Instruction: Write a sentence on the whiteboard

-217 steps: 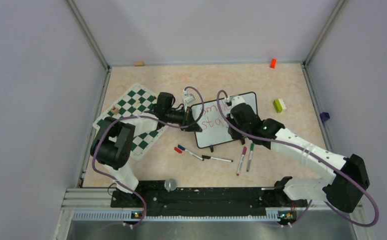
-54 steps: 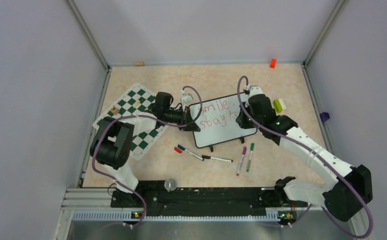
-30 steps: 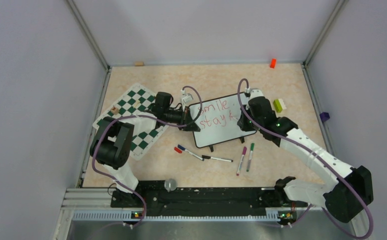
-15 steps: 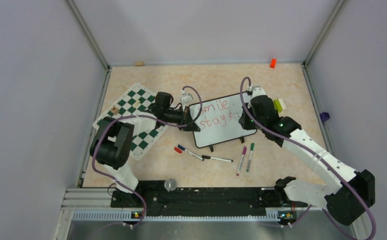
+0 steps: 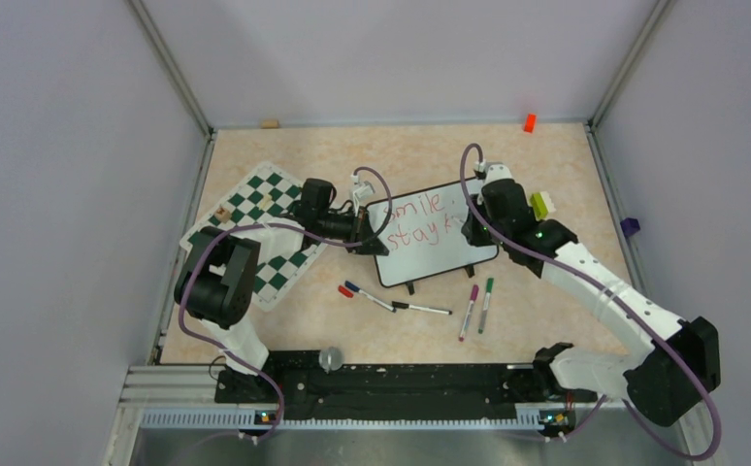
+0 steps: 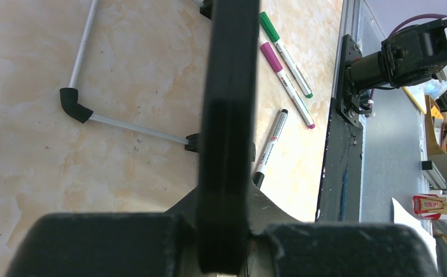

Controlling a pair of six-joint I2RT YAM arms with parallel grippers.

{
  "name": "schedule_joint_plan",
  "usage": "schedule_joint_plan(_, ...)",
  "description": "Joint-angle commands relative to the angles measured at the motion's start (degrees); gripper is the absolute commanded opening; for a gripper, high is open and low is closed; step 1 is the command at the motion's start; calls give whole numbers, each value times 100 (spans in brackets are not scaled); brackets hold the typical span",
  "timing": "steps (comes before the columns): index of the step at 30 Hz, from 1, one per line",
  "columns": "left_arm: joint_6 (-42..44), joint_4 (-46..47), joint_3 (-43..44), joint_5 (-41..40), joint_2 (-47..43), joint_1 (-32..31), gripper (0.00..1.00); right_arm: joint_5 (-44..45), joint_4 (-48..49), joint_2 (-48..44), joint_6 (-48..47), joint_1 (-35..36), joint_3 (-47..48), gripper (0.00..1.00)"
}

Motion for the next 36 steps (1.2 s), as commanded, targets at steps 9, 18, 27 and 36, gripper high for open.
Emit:
schedule_joint_plan(9, 77, -330, 64, -639, -29, 97, 0, 9, 43, -402, -47, -111, 12, 0)
schedule_joint_plan(18, 67, -324, 56, -623, -32, 97, 0, -97, 17, -396, 3, -108, -196, 0)
schedule_joint_plan(27, 69, -330, 51, -623, -48, 96, 0, -119, 174, -272, 61, -109, -253, 0)
schedule_joint_plan(36, 67, -328, 52, -622, -45, 96, 0, -130, 272, -111, 36, -112, -128, 0)
